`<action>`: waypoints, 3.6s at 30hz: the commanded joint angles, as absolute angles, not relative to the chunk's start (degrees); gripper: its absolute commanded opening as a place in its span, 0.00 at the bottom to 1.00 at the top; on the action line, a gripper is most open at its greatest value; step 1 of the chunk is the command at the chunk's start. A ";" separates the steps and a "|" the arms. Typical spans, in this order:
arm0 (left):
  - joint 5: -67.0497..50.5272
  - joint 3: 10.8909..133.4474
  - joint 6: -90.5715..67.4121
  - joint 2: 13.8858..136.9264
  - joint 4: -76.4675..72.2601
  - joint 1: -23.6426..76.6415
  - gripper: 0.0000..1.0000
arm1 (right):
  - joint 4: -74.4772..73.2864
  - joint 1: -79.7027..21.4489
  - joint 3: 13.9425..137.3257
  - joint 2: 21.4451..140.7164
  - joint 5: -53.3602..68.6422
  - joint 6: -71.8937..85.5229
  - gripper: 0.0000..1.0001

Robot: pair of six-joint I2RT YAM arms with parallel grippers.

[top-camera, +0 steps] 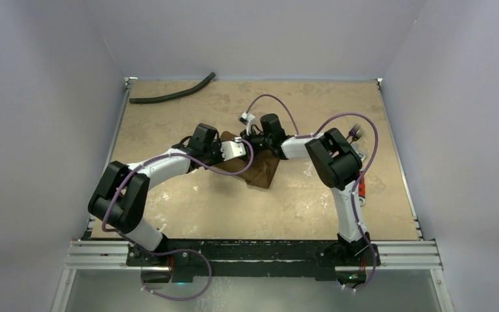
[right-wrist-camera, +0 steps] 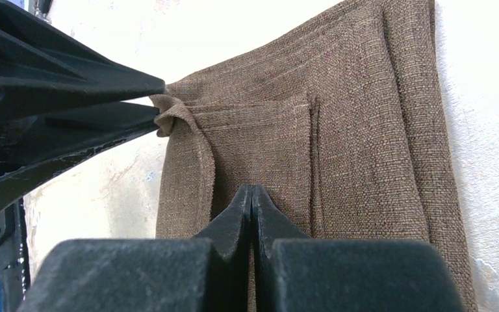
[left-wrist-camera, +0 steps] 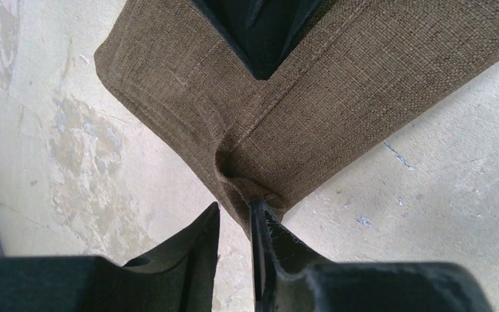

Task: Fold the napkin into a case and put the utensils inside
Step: Smooth out the 2/3-rectangle-folded napkin at the center of the board, then pick up the 2/3-rectangle-folded napkin from the center of the board.

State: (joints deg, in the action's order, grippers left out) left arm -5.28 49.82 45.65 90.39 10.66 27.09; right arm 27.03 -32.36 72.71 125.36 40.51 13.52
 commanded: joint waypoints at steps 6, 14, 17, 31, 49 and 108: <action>-3.43 55.12 45.83 95.07 7.99 27.18 0.06 | 29.00 -32.52 70.99 124.03 42.69 14.46 0.00; -3.36 58.98 44.06 93.70 9.36 24.24 0.43 | 29.52 -32.52 70.16 124.53 42.90 14.37 0.00; -3.84 60.08 43.92 93.26 10.17 22.63 0.55 | 29.78 -32.54 69.93 124.95 42.77 14.36 0.00; -23.19 55.14 52.95 89.22 24.64 17.23 0.83 | 29.92 -32.52 70.14 125.27 42.98 15.22 0.00; -5.37 45.70 42.89 86.87 5.39 24.54 0.99 | 29.59 -32.53 69.38 124.68 42.87 15.09 0.00; -7.38 63.47 69.99 97.56 12.73 28.28 0.07 | 34.06 -32.44 68.29 122.21 49.63 19.52 0.02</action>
